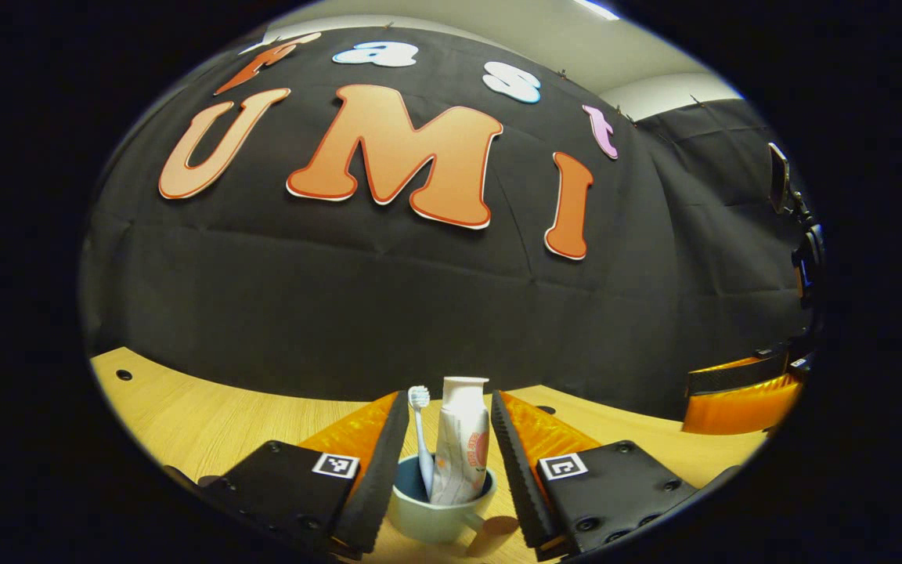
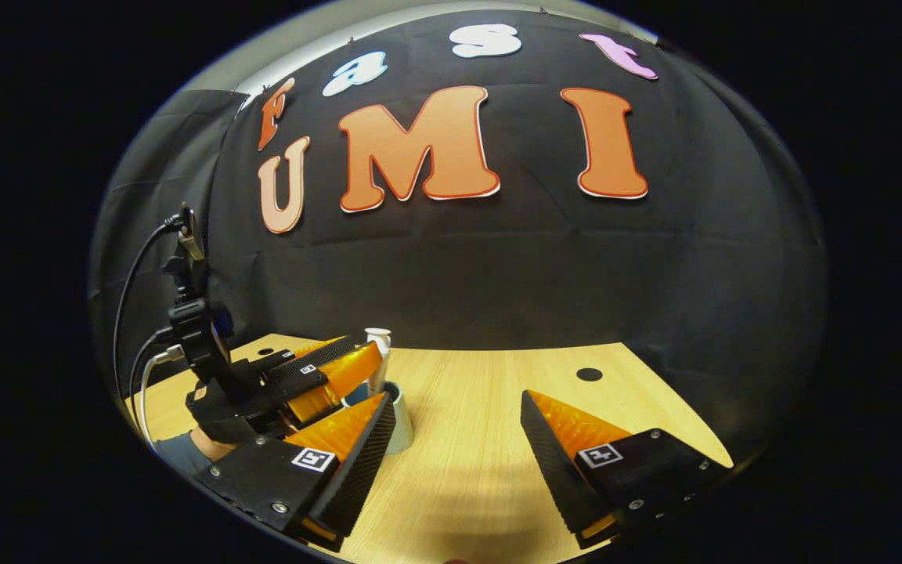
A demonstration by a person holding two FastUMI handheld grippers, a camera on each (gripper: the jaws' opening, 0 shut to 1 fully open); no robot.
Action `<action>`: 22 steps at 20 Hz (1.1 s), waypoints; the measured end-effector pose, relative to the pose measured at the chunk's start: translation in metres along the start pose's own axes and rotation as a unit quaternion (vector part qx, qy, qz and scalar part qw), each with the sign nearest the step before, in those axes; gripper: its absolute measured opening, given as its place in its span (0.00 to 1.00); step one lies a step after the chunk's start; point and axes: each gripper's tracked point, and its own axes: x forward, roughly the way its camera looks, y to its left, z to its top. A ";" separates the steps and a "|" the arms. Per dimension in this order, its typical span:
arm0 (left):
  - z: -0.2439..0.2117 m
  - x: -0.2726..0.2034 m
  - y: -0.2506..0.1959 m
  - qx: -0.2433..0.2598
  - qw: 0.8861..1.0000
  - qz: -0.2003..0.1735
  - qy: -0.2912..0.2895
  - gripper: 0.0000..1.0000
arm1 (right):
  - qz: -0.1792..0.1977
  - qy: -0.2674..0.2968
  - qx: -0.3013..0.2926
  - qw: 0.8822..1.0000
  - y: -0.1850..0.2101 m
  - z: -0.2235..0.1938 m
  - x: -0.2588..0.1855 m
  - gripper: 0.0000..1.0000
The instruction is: Put the toothbrush and toothpaste on the desktop into the cup, then pick up the cup and place it on the coaster on the desktop.
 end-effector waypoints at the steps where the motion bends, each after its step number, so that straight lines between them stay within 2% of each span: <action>1: 0.003 -0.009 0.001 0.005 1.000 -0.002 0.001 0.75 | 0.007 0.007 -0.008 1.000 0.007 -0.002 0.001 0.96; 3: 0.016 -0.029 0.007 0.004 1.000 0.002 -0.002 0.94 | 0.008 0.019 -0.021 1.000 0.013 -0.002 0.006 0.97; 4: 0.024 -0.039 0.012 0.011 1.000 0.011 -0.003 0.98 | 0.012 0.027 -0.023 0.999 0.018 -0.003 0.009 0.97; 8: 0.047 -0.081 0.038 0.071 0.995 0.064 0.007 0.98 | 0.027 0.063 -0.030 0.997 0.043 -0.006 0.021 0.97; 10: 0.048 -0.112 0.038 0.082 0.994 0.075 0.004 0.97 | 0.039 0.081 -0.041 0.995 0.058 -0.009 0.030 0.97; 16: 0.071 -0.198 0.077 0.129 0.981 0.145 0.012 1.00 | 0.046 0.137 -0.065 0.987 0.085 -0.025 0.057 0.97; 20: 0.080 -0.248 0.106 0.128 0.975 0.181 0.006 1.00 | 0.024 0.199 -0.069 0.977 0.085 -0.048 0.070 0.97; 22: 0.082 -0.271 0.125 0.124 0.971 0.202 0.009 0.99 | 0.025 0.235 -0.057 0.970 0.091 -0.057 0.076 0.97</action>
